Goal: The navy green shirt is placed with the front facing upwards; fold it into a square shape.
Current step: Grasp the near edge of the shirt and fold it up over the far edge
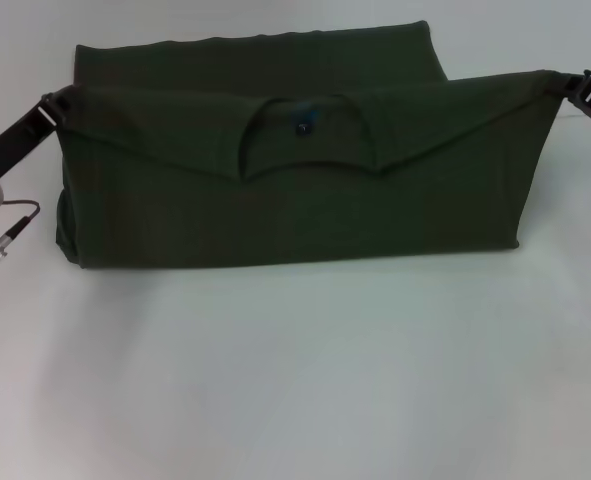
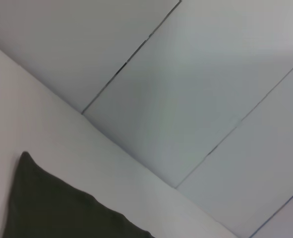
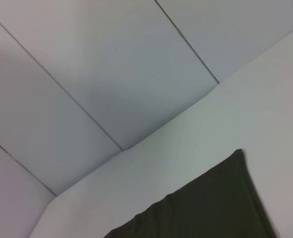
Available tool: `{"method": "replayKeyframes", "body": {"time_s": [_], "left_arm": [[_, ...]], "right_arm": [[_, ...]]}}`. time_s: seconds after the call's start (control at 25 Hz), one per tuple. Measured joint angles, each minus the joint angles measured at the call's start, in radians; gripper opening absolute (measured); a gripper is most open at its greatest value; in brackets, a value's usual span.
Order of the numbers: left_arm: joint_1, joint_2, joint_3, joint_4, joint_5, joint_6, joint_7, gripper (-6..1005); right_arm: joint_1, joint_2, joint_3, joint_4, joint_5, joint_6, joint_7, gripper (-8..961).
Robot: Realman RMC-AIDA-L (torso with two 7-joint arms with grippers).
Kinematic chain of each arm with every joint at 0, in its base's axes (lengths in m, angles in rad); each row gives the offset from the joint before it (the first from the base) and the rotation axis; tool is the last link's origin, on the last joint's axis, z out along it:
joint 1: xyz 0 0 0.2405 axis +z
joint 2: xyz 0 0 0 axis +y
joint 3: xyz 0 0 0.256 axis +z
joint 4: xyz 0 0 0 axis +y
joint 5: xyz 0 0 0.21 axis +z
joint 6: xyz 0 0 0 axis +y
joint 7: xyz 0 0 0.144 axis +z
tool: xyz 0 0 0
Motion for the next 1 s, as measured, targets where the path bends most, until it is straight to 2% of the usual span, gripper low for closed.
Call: {"method": "replayKeyframes", "body": {"time_s": [0.4,0.56,0.76,1.0], "left_arm": [[-0.059,-0.001,-0.001,-0.047,-0.083,-0.114,0.169,102],[-0.077,-0.005,-0.004,-0.082,-0.144,-0.166,0.280,103],[-0.089,-0.021,-0.006,-0.116,-0.252,-0.204,0.444,104],[-0.107,-0.023,-0.008,-0.171,-0.361,-0.234,0.624,106]], "right_arm": [[0.034,0.013,-0.049,0.009,0.008,0.120,-0.025,10],[0.047,0.018,-0.070,0.013,0.008,0.167,-0.037,10],[0.063,0.020,-0.086,0.032,0.008,0.220,-0.055,10],[0.075,0.020,-0.095,0.051,0.017,0.252,-0.079,9]]}}
